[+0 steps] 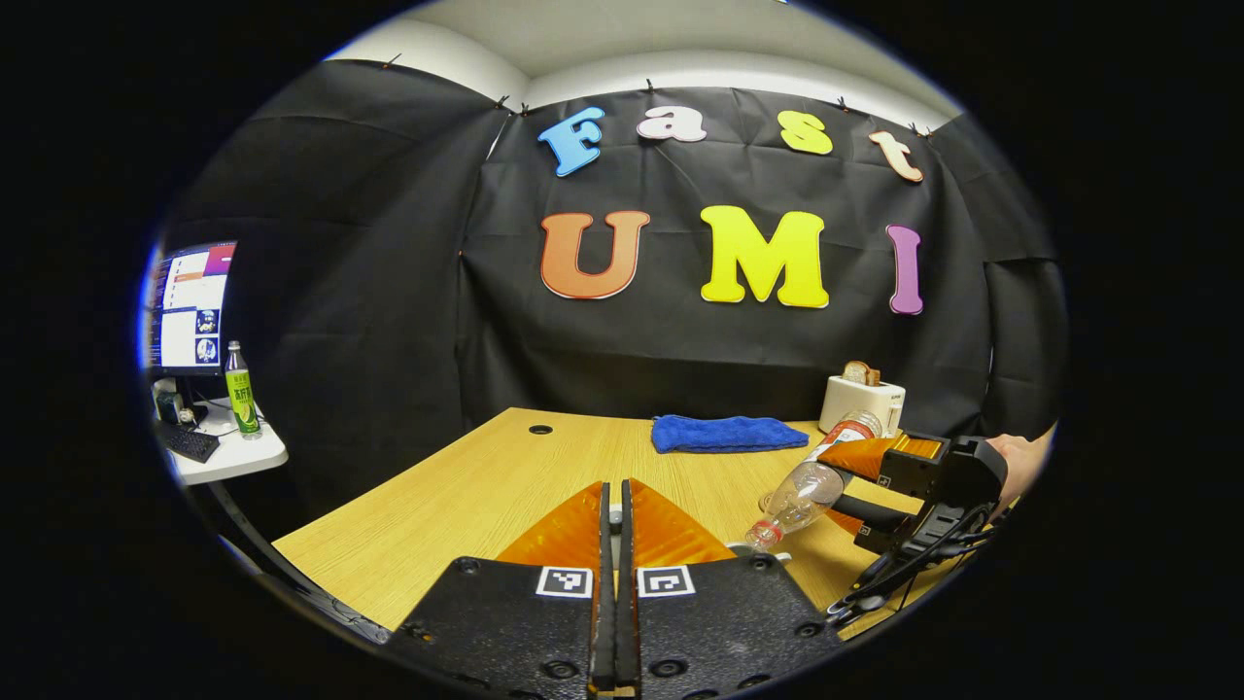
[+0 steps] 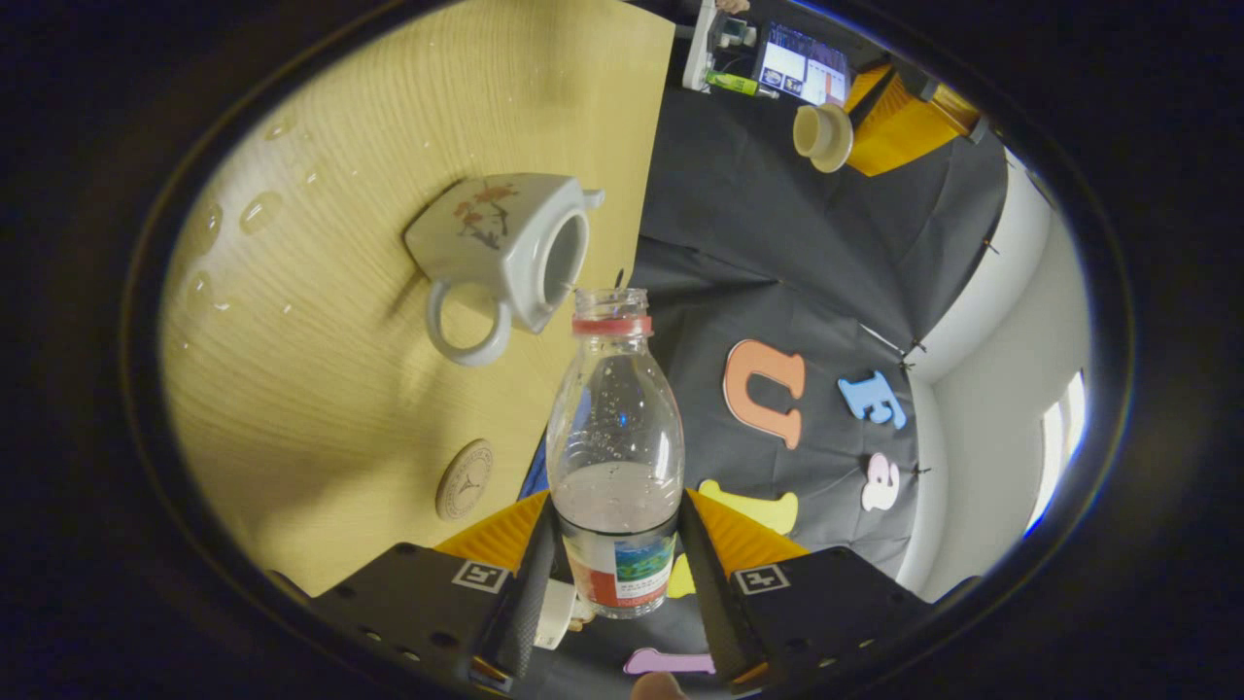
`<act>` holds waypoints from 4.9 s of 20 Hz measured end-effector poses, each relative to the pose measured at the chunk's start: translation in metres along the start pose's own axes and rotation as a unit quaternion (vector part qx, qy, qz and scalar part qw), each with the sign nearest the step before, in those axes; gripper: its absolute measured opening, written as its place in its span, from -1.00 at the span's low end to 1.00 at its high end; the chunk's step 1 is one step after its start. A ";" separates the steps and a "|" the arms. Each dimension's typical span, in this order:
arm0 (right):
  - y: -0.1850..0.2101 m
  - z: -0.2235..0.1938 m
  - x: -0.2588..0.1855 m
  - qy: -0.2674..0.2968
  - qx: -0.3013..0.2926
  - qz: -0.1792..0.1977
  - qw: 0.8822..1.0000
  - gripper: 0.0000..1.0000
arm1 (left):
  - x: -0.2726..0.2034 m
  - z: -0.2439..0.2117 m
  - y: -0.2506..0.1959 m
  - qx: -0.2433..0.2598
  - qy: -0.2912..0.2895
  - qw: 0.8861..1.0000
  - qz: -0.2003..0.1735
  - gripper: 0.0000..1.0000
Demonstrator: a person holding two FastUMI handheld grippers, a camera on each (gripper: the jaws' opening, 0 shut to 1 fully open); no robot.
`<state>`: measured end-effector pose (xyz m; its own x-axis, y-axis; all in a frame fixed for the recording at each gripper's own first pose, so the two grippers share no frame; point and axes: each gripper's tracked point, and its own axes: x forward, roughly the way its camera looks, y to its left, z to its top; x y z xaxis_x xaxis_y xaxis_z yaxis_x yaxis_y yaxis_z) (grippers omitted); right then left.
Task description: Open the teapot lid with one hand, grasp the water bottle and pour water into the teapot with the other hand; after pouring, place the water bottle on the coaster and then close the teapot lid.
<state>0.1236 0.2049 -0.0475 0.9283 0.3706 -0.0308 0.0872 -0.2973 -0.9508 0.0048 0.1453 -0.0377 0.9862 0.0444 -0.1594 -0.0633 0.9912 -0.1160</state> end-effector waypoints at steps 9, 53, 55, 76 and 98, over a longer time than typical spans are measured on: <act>-0.005 0.001 0.001 -0.004 -0.018 -0.007 1.000 0.37 | 0.000 -0.001 0.002 -0.002 0.002 1.000 0.001 -0.94; -0.025 0.010 -0.001 -0.012 -0.074 -0.038 0.996 0.38 | -0.005 0.005 0.007 -0.010 -0.006 1.000 -0.002 -0.94; -0.008 0.011 0.000 -0.015 -0.021 -0.007 1.000 0.41 | -0.004 0.005 0.010 -0.011 -0.007 1.000 -0.001 -0.94; -0.014 -0.033 0.002 0.017 0.688 0.083 0.720 0.37 | -0.001 0.001 -0.008 -0.005 -0.001 1.000 -0.012 -0.94; 0.049 -0.073 0.106 0.066 0.806 0.078 0.583 0.37 | 0.003 -0.007 0.000 -0.002 0.010 1.000 -0.001 -0.94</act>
<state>0.2529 0.1654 -0.0744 0.9085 0.3465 -0.2336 -0.3558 0.9346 0.0025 0.0067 0.1448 -0.0447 0.9831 0.0393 -0.1790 -0.0614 0.9909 -0.1195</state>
